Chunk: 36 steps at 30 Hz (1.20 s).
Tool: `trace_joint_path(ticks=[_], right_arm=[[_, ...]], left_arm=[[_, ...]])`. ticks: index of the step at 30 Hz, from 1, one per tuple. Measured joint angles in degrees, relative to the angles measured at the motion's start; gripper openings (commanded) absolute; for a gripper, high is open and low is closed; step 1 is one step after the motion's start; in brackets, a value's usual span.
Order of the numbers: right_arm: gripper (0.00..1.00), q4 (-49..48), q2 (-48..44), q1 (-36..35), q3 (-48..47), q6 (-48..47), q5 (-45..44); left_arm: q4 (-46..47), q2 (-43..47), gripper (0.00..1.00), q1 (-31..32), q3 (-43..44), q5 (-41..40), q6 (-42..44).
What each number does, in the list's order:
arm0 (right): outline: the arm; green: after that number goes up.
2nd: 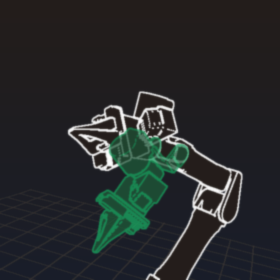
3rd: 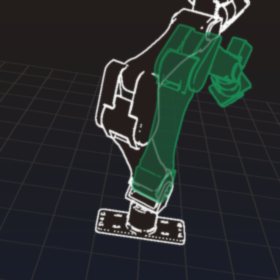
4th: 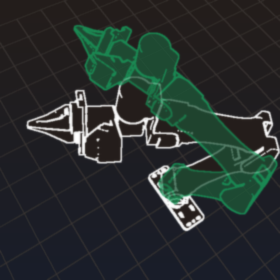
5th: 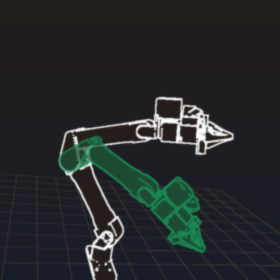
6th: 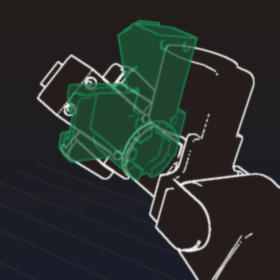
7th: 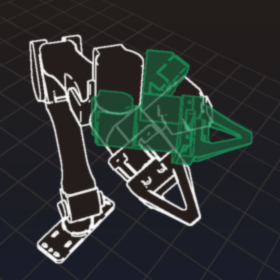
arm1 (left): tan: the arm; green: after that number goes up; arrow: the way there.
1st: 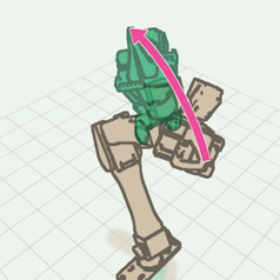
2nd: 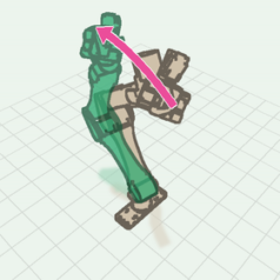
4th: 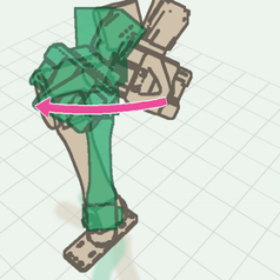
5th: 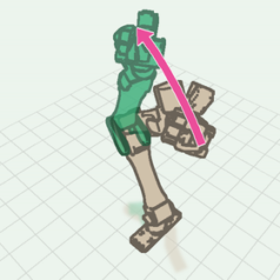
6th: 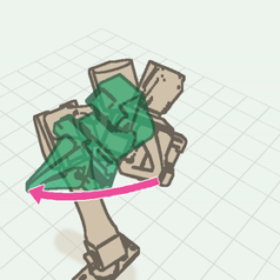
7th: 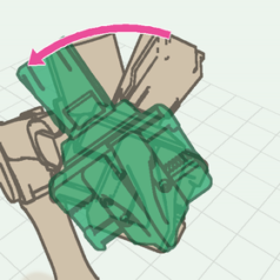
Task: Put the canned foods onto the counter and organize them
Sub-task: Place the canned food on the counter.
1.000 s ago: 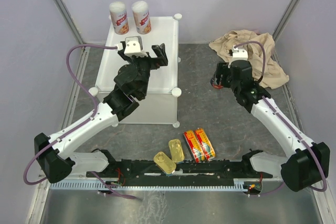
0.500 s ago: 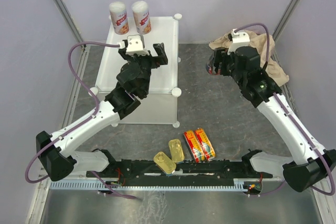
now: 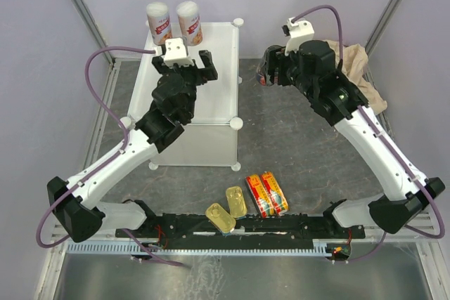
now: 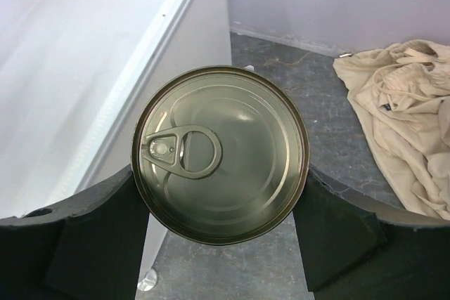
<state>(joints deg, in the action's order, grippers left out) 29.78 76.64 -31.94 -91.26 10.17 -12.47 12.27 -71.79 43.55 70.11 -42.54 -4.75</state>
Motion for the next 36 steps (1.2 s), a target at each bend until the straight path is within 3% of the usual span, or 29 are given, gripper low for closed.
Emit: trace_joint_path(ticks=[20, 36], right_arm=[[0.17, 5.64, 12.15, -10.01, -19.63, -4.39, -1.86], [0.17, 8.52, 21.73, -11.85, -29.00, -5.64, -2.84]], left_arm=[[-4.94, -0.15, 0.99, -6.38, 0.81, 5.44, -3.34], [-4.81, 1.68, 0.99, -7.78, -2.54, 6.80, -3.89]])
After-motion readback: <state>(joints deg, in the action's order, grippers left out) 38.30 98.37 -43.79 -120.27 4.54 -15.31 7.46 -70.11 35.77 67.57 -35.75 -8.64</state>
